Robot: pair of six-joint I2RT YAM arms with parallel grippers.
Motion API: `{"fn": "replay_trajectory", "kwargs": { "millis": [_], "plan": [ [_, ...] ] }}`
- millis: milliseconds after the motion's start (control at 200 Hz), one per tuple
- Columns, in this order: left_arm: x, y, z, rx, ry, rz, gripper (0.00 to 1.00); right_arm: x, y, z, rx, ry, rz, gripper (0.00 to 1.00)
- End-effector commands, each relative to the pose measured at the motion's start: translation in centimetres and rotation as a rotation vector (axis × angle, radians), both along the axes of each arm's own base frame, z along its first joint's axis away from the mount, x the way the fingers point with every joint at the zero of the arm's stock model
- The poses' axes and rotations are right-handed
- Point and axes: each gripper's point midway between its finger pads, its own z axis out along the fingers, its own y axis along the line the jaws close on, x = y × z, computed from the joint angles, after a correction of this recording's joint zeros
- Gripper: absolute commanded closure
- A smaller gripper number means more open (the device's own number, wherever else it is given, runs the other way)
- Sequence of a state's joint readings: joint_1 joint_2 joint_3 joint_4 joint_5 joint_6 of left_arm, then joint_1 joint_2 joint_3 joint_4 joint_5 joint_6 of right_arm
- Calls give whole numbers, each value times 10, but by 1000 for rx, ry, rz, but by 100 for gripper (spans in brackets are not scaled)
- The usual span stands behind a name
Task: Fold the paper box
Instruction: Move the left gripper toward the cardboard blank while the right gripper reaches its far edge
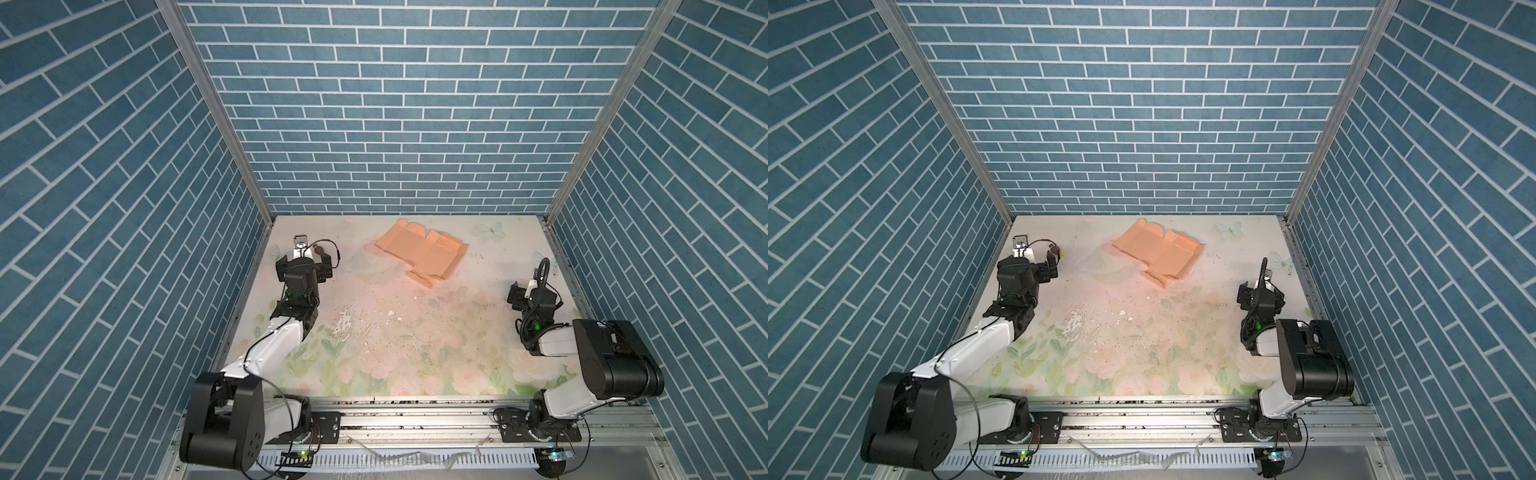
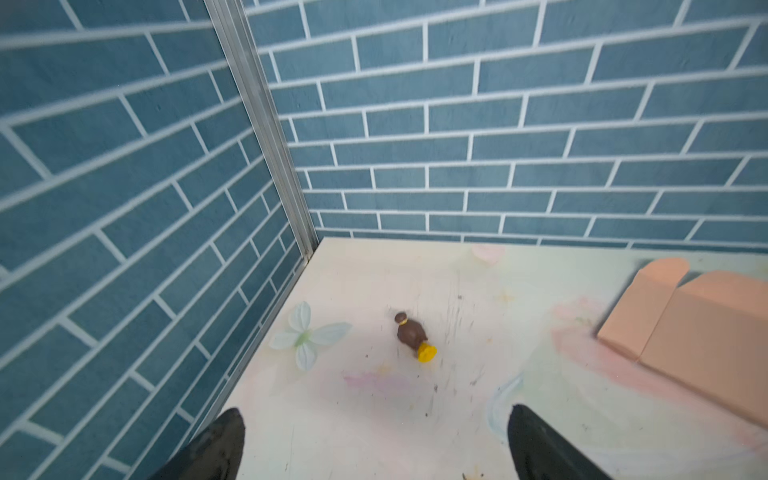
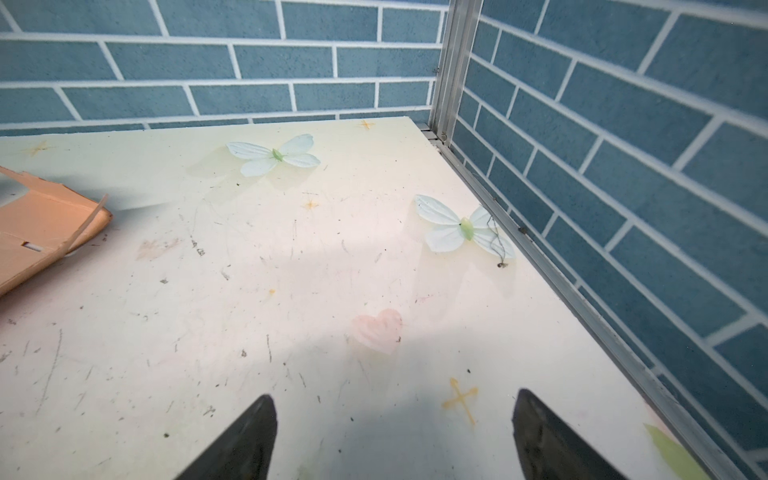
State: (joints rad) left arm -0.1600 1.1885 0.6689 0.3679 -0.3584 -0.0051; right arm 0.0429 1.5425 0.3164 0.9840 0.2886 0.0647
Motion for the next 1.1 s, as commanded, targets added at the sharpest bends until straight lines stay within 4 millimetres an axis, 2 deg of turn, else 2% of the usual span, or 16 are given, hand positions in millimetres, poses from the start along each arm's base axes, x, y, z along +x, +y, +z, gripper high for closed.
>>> {"fn": "replay_trajectory", "kwargs": {
  "millis": [0,110,140,150,170,295,425,480,540,635,895,1095],
  "plan": [
    [-14,-15,-23,4,130,-30,0,1,-3,16,-28,-47,-14,15],
    [-15,-46,-19,4,129,-142,0,0,-3,23,-31,-62,-11,16],
    [-16,-53,-23,9,142,-162,0,-2,-6,32,-51,-64,-42,16],
    [-13,-56,-15,6,128,-168,0,-4,-7,35,-54,-58,-57,15],
    [-12,-59,-13,2,128,-176,0,-6,-8,43,-54,-54,-69,16],
    [-10,-83,-16,-57,168,-259,0,-20,-7,97,-29,-140,-66,16],
    [-7,-110,-20,-87,203,-355,0,-32,-10,135,13,-170,-93,14],
    [-7,-121,-20,-90,221,-392,0,-38,-11,144,30,-166,-101,15],
    [-7,-130,-19,-95,235,-430,1,-41,-11,149,47,-146,-107,11],
    [-8,-138,-15,-105,242,-462,0,-45,-9,147,86,-90,-110,4],
    [-18,-157,-4,-112,257,-539,0,-49,-5,144,241,-32,-145,8],
    [-22,-173,-2,-142,274,-591,0,-39,17,148,403,4,-90,10]
  ]
}}
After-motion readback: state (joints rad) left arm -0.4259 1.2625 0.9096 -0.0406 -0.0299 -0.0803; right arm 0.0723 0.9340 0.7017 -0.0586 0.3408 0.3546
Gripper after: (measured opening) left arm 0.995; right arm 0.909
